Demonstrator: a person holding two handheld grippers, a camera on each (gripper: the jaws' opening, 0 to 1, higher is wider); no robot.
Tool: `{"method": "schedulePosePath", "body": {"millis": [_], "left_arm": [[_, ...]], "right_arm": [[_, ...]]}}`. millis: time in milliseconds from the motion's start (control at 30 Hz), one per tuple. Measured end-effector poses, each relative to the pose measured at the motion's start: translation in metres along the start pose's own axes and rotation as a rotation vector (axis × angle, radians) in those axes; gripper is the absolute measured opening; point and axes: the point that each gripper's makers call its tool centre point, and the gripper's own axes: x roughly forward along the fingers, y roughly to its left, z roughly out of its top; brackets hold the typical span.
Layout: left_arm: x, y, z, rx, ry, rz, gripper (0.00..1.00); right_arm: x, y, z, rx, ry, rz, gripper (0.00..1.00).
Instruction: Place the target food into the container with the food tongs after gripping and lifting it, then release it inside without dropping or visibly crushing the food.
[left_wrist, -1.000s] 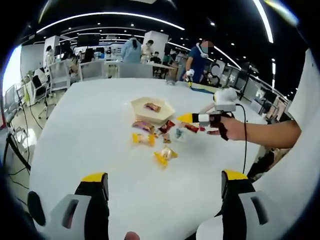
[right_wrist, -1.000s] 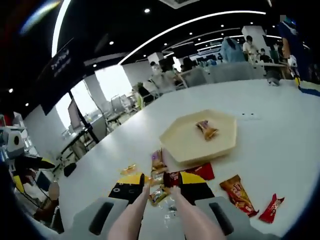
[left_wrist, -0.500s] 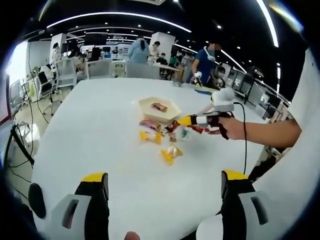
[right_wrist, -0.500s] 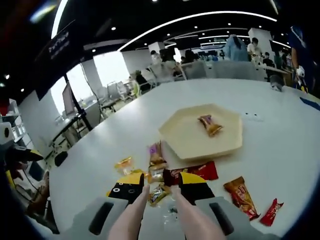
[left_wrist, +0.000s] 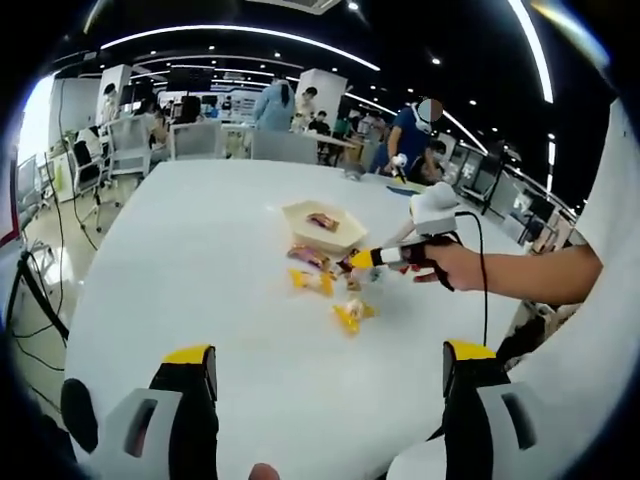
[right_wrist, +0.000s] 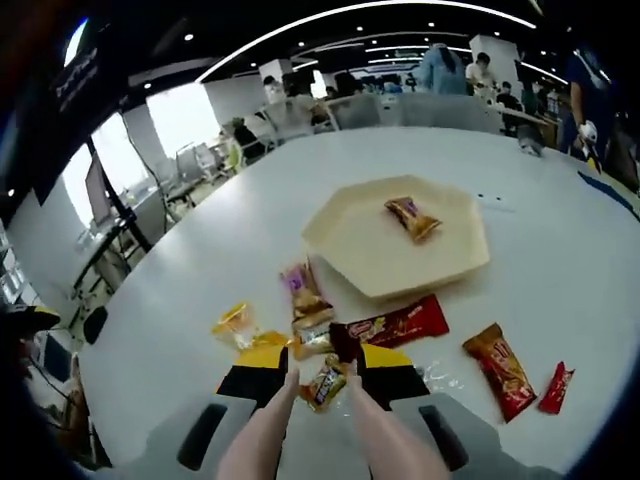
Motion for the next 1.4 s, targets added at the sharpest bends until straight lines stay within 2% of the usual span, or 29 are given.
{"method": "schedulePosePath", "body": {"millis": [33,133,200,233,300,433,667,967,1233,1400], "left_arm": [[0.0,0.003,0.0,0.001,0.0,-0.005,0.93],[-0.003,0.016,0.0,0.003,0.004,-0.039,0.93],[-0.004,0.022,0.0,0.001,0.007,-0.054,0.93],[-0.005,0.026,0.0,0.001,0.014,-0.069,0.93],[-0.006,0.032,0.001,0.007,0.02,-0.081,0.93],[-0.005,0.043,0.004,0.017,0.036,-0.109,0.93],[0.005,0.057,0.008,0.044,0.069,-0.146,0.93],[0.011,0.063,0.007,0.04,0.089,-0.162,0.92],[0.013,0.066,0.009,0.038,0.093,-0.157,0.92],[0.014,0.067,0.01,0.034,0.095,-0.152,0.92]], "right_arm": [[0.0,0.001,0.0,-0.002,-0.002,-0.005,0.26],[0.0,0.003,-0.002,-0.041,-0.005,-0.103,0.26],[0.001,0.006,-0.005,-0.05,-0.016,-0.131,0.26],[0.0,0.005,-0.003,-0.061,-0.042,-0.177,0.26],[0.0,0.009,-0.005,-0.082,-0.055,-0.198,0.26],[-0.001,0.005,-0.005,-0.136,-0.097,-0.3,0.26],[0.003,0.001,-0.007,-0.063,-0.133,-0.324,0.26],[0.009,0.0,-0.003,-0.107,-0.141,-0.313,0.26],[0.014,-0.004,0.002,-0.053,-0.155,-0.308,0.27],[0.018,-0.003,0.006,-0.081,-0.162,-0.298,0.25]]}}
